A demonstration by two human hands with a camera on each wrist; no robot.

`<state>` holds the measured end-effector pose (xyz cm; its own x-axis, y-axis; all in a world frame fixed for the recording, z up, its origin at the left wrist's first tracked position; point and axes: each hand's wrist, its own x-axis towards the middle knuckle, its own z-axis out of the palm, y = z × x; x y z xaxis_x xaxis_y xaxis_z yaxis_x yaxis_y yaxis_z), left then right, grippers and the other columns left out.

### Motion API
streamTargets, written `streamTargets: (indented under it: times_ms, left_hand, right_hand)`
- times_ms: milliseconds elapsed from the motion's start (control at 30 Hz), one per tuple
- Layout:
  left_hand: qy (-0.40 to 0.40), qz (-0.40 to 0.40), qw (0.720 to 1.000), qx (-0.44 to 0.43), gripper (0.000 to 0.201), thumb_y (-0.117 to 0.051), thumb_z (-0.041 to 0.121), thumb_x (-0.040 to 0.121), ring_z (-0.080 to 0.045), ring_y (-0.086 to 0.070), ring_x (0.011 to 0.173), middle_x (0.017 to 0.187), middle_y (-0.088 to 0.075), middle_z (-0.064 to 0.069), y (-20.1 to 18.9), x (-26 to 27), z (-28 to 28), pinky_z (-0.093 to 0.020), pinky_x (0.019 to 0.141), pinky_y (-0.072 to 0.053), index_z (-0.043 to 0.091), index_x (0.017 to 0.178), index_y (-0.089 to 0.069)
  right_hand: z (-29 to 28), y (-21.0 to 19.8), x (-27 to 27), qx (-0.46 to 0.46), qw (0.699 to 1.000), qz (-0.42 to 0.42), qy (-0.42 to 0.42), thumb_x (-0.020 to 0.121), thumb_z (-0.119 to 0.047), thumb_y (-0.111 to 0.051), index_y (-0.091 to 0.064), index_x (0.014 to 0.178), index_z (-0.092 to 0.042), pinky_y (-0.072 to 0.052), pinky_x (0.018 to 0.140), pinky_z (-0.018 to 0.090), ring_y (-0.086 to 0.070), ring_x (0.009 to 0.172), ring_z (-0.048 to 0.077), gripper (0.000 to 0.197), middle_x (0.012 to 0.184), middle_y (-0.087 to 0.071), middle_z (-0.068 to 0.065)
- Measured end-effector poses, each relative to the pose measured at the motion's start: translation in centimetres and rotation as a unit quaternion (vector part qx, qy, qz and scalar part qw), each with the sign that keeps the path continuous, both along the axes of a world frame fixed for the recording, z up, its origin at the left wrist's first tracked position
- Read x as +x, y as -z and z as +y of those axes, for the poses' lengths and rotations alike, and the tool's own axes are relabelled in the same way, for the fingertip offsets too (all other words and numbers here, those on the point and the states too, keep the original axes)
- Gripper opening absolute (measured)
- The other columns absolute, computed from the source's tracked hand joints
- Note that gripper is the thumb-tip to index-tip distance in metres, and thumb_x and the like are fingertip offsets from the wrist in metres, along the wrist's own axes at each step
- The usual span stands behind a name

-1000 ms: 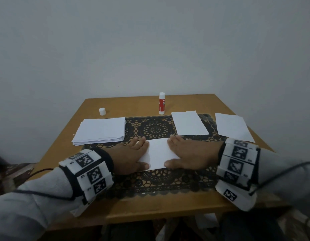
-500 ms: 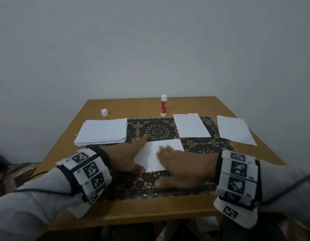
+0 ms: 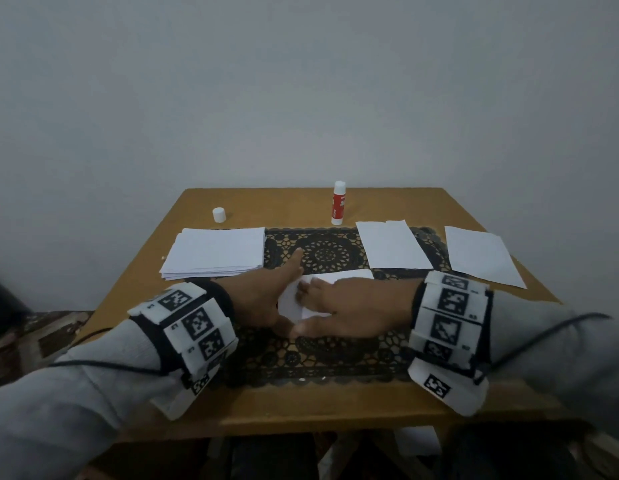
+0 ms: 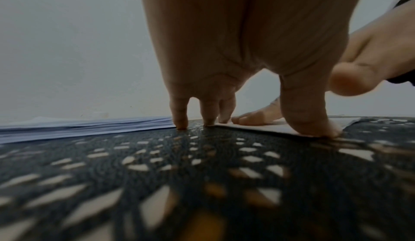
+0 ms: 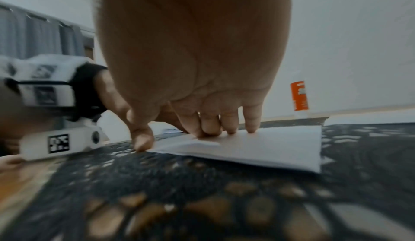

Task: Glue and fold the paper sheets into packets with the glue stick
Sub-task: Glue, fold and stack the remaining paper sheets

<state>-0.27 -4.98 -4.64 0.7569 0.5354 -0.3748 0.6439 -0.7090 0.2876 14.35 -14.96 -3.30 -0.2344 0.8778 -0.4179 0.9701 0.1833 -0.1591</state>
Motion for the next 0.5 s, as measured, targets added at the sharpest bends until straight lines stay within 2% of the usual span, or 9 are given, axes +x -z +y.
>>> streamTargets:
  times_ms: [100,167,233,267,333,367,400,433,500]
  left_hand:
    - [0.006,-0.004,1.0,0.017,0.119,-0.074,0.036,0.08,-0.024,-0.037,0.136,0.155,-0.029,-0.004,-0.1,0.1,-0.2,-0.03,0.11,-0.03,0.021,0.148,0.023]
    - [0.008,0.003,1.0,0.019,0.116,-0.071,0.038,0.082,-0.024,-0.036,0.137,0.155,-0.028,-0.004,-0.3,0.0,-0.3,-0.028,0.108,-0.029,0.02,0.148,0.023]
    - [0.01,0.016,1.0,0.015,0.116,-0.071,0.041,0.081,-0.025,-0.036,0.137,0.155,-0.028,-0.006,-0.3,0.1,-0.3,-0.031,0.11,-0.029,0.023,0.148,0.022]
    - [0.011,0.026,1.0,0.013,0.114,-0.07,0.042,0.082,-0.025,-0.035,0.137,0.156,-0.027,-0.007,-0.4,0.1,-0.4,-0.033,0.11,-0.029,0.023,0.149,0.02]
    - [0.021,0.057,0.998,0.02,0.105,-0.064,0.045,0.086,-0.024,-0.026,0.142,0.159,-0.013,-0.006,-0.6,0.0,-0.8,-0.034,0.113,-0.023,0.022,0.15,0.016]
    - [0.036,0.078,0.996,0.029,0.1,-0.06,0.047,0.088,-0.022,-0.015,0.145,0.161,-0.002,-0.004,-0.6,0.0,-1.0,-0.034,0.116,-0.017,0.019,0.151,0.014]
    - [0.055,0.099,0.993,0.041,0.097,-0.056,0.048,0.091,-0.02,-0.003,0.147,0.16,0.009,-0.003,-0.6,0.0,-1.1,-0.035,0.117,-0.01,0.017,0.151,0.013]
    - [0.073,0.114,0.989,0.052,0.094,-0.052,0.048,0.092,-0.019,0.007,0.147,0.159,0.016,-0.003,-0.6,0.2,-1.2,-0.037,0.118,-0.005,0.015,0.151,0.013]
    - [0.088,0.134,0.985,0.066,0.09,-0.045,0.05,0.095,-0.02,0.016,0.146,0.157,0.023,-0.004,-0.3,0.3,-1.2,-0.041,0.118,0.0,0.014,0.15,0.016]
  right_hand:
    - [0.3,0.1,-0.3,0.005,1.0,0.007,0.01,0.097,-0.059,-0.032,-0.037,0.145,-0.013,-0.035,0.095,0.026,-0.046,0.119,0.02,0.067,0.151,-0.036,0.009]
    - [0.0,0.3,-0.7,-0.013,1.0,0.01,0.005,0.096,-0.061,-0.033,-0.046,0.137,-0.016,-0.04,0.095,0.031,-0.051,0.108,0.019,0.062,0.137,-0.05,0.01]
    - [-0.1,0.5,-0.3,-0.006,1.0,0.012,0.011,0.096,-0.061,-0.032,-0.046,0.137,-0.013,-0.042,0.097,0.036,-0.054,0.111,0.023,0.064,0.137,-0.051,0.012]
    - [-0.2,0.5,0.2,0.001,1.0,0.006,0.023,0.096,-0.061,-0.031,-0.038,0.143,-0.011,-0.04,0.103,0.037,-0.049,0.122,0.025,0.07,0.146,-0.042,0.013]
    - [-0.3,0.6,0.9,0.004,0.998,-0.03,0.049,0.096,-0.062,-0.027,-0.012,0.154,-0.007,-0.022,0.117,0.039,-0.018,0.148,0.024,0.082,0.162,-0.009,0.012]
    - [-0.5,0.8,1.1,-0.004,0.997,-0.047,0.06,0.096,-0.063,-0.024,-0.002,0.155,-0.006,-0.012,0.119,0.039,-0.002,0.15,0.022,0.086,0.163,0.003,0.011]
    - [-0.7,0.9,1.3,-0.015,0.996,-0.059,0.064,0.095,-0.065,-0.023,0.004,0.154,-0.005,-0.007,0.12,0.039,0.007,0.15,0.021,0.088,0.162,0.011,0.011]
    - [-1.0,0.9,1.4,-0.03,0.995,-0.069,0.062,0.095,-0.066,-0.022,0.008,0.154,-0.006,-0.005,0.12,0.038,0.011,0.15,0.021,0.09,0.161,0.015,0.01]
    - [-1.5,0.6,1.8,-0.063,0.993,-0.084,0.052,0.094,-0.067,-0.023,0.012,0.154,-0.009,-0.003,0.12,0.036,0.014,0.149,0.019,0.09,0.16,0.02,0.007]
